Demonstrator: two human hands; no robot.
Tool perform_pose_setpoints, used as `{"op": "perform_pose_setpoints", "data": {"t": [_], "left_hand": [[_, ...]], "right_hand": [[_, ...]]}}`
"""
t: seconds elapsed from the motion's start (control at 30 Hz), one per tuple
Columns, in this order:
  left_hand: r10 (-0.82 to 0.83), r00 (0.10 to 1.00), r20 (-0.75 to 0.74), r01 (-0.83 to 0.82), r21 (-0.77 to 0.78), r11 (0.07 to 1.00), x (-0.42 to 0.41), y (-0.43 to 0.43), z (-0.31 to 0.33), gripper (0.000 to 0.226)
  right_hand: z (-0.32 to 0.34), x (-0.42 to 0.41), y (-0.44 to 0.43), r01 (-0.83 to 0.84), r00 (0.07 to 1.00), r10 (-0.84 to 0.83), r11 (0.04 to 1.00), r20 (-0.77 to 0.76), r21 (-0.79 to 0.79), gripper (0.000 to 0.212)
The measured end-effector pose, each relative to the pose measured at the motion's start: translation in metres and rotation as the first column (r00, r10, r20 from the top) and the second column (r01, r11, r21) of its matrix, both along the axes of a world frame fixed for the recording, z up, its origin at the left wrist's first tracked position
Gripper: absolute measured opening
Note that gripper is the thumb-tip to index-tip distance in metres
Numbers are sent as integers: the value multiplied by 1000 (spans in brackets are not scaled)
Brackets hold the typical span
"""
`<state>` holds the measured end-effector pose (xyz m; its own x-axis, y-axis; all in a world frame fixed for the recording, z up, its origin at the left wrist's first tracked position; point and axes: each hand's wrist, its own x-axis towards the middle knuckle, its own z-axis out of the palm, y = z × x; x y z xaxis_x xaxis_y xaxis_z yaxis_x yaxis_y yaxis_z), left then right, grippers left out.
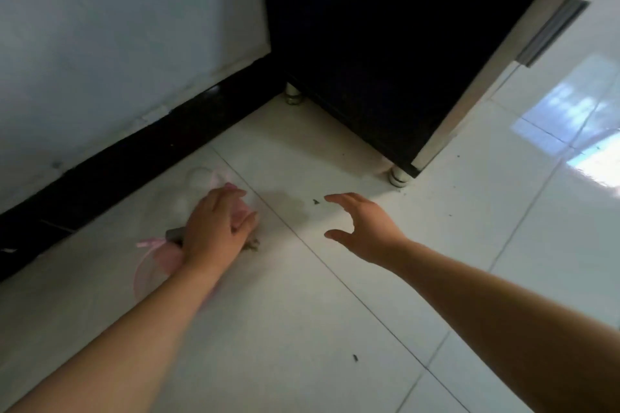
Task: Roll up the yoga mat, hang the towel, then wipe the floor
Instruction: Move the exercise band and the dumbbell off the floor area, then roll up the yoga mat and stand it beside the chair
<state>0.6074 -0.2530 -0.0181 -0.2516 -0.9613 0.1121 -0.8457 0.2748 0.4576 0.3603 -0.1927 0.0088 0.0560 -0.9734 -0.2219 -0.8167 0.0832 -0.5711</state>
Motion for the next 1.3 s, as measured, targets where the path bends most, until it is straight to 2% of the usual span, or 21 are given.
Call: {"op": "perform_pose_setpoints", "data": {"t": [0.1,0.3,0.43,0.57,0.73,0.87,1.0,1.1,1.23,1.3], "left_hand": [[37,999,7,-37,39,999,-25,1,7,44],[-179,976,126,172,63,983,-94,21,23,46],[-285,954,92,273,124,954,-157,58,42,47],[-469,865,180,450,137,883,-223,80,73,45],[-670,664,332,648,191,737,-311,95,97,41],[-736,544,402,724,218,654,-397,133,95,40],[-767,545,338,743,228,629,-481,203,73,41],[-807,513,293,761,279,585,-523,251,56,42],[-830,487,274,755,347,557,-547,282,40,43],[-836,480,265,739,391,548,-547,287,30,44]], "right_hand": [[9,-43,29,-4,997,9,998,-80,63,62],[27,-138,87,-40,979,73,985,-191,169,59],[46,-190,130,-33,973,73,984,-221,176,59],[56,-241,177,-19,979,51,987,-198,159,58],[41,-310,231,169,977,-153,980,-146,103,56],[15,-362,279,388,917,-383,921,-109,32,52],[-7,-405,319,503,855,-498,864,-143,-4,50],[-20,-427,341,618,778,-616,786,-124,-28,49],[-36,-440,365,770,636,-769,638,-64,-17,50],[-46,-439,379,787,614,-786,616,-70,-11,51]]}}
